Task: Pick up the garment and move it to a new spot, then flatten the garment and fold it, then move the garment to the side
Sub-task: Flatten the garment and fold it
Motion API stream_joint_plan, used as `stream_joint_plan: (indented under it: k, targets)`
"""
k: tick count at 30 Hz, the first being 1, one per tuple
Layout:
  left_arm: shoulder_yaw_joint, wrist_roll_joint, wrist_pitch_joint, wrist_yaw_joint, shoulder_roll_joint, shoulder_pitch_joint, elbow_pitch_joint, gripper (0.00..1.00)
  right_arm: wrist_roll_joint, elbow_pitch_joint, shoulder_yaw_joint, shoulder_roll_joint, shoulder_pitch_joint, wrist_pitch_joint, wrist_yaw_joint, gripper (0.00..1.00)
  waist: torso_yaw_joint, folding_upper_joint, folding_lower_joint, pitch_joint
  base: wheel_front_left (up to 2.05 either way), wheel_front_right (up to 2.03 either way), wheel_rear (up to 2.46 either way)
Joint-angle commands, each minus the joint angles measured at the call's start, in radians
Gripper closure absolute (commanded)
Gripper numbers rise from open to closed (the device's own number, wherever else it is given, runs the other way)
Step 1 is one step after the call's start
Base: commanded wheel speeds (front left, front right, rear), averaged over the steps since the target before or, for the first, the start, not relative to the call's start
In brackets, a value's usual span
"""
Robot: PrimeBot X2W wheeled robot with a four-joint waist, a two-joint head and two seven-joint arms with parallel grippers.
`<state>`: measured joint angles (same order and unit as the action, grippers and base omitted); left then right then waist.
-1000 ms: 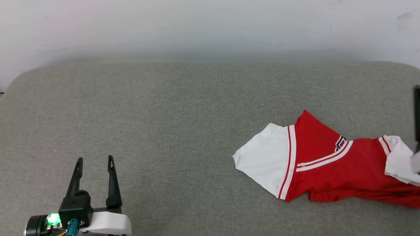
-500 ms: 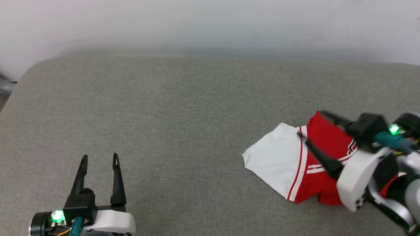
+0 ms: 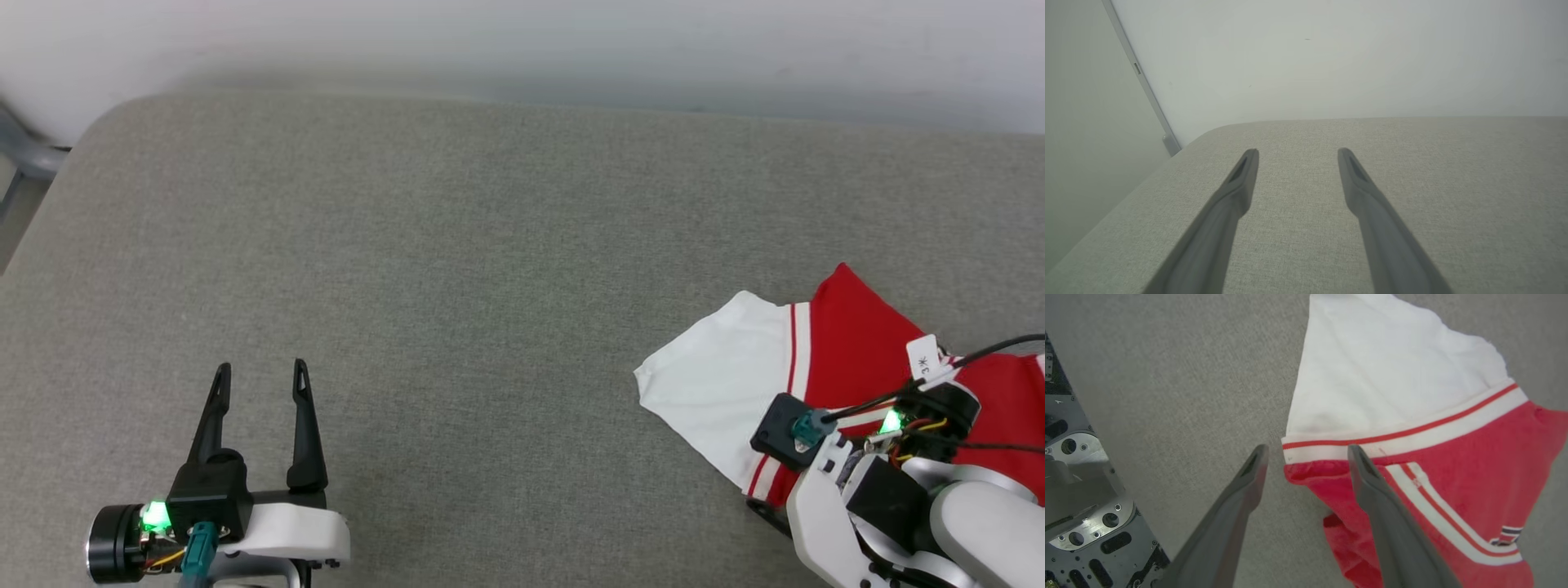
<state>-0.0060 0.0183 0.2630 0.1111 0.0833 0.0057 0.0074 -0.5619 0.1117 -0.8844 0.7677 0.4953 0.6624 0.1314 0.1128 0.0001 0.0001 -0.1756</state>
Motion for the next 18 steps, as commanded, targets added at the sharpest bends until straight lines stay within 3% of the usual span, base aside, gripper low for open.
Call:
stream_joint_plan:
  k: [1,11,12,13,14,18]
  targets:
    - [-0.003,0.001,0.003,0.002,-0.003,-0.02,0.001,0.0,-0.005,-0.043,-0.041,0.004,0.026,-0.002,-0.001,0.0,0.019,-0.0001,-0.0001,-0.024,0.0,0.0,0.0]
    - [-0.004,0.003,0.003,0.002,-0.008,-0.047,0.007,0.0,0.003,-0.284,-0.217,-0.038,0.092,-0.059,-0.002,0.0,0.054,-0.0001,-0.0001,-0.063,0.0,0.0,0.0]
    - [-0.003,0.003,0.003,0.002,-0.008,-0.046,0.008,0.0,-0.01,-0.299,-0.227,-0.044,0.095,-0.07,-0.002,0.53,0.054,-0.0001,-0.0001,-0.063,0.0,0.0,0.0]
    - [-0.002,0.003,0.003,0.003,-0.008,-0.046,0.009,0.0,-0.022,-0.312,-0.231,-0.051,0.097,-0.083,-0.002,0.85,0.054,-0.0001,-0.0001,-0.061,0.0,0.0,0.0]
    - [0.001,0.003,0.003,0.003,-0.007,-0.044,0.009,0.0,-0.028,-0.319,-0.231,-0.056,0.103,-0.098,-0.002,1.0,0.052,-0.0001,-0.0001,-0.059,0.0,0.0,0.0]
    - [0.007,0.001,0.003,0.007,-0.004,-0.03,0.012,0.0,-0.033,-0.321,-0.211,-0.066,0.124,-0.16,-0.001,1.0,0.041,-0.0001,-0.0001,-0.042,0.0,0.0,0.0]
